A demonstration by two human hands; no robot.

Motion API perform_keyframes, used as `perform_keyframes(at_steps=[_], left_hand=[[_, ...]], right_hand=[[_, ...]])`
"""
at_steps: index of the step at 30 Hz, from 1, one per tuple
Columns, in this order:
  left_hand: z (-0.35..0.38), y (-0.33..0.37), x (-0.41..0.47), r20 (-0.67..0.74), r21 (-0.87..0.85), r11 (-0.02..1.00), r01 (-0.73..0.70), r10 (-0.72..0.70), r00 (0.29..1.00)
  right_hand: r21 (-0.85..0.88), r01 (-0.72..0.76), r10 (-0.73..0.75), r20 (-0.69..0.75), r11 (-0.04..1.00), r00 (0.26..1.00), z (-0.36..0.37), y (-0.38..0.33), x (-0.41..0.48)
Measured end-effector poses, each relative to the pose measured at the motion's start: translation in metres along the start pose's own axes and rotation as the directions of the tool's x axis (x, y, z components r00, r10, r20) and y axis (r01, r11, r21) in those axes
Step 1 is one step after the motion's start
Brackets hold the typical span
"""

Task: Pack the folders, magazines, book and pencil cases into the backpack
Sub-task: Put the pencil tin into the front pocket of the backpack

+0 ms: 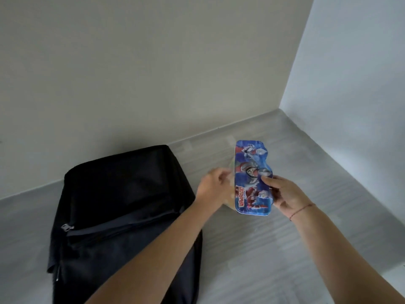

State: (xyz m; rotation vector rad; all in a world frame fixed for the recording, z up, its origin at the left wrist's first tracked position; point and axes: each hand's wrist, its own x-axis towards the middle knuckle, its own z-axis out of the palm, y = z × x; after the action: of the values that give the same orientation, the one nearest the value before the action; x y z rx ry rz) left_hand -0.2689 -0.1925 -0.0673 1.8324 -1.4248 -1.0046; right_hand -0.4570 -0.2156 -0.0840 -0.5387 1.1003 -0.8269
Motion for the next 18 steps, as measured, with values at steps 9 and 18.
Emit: perform_keyframes(at_steps=[9,18], left_hand=[[-0.211,-0.094,-0.061,-0.188,0.645,0.757,0.107,0.022,0.982],[-0.236,-0.13,-0.084,-0.035,0.83,0.556,-0.033,0.112,0.993]], right_hand=[[0.09,-0.155,0.12,0.307,0.984,0.944,0.15,0.052,-0.078],[-0.25,-0.174,0.244,0.285,0.952,0.927,0.217,0.122,-0.123]])
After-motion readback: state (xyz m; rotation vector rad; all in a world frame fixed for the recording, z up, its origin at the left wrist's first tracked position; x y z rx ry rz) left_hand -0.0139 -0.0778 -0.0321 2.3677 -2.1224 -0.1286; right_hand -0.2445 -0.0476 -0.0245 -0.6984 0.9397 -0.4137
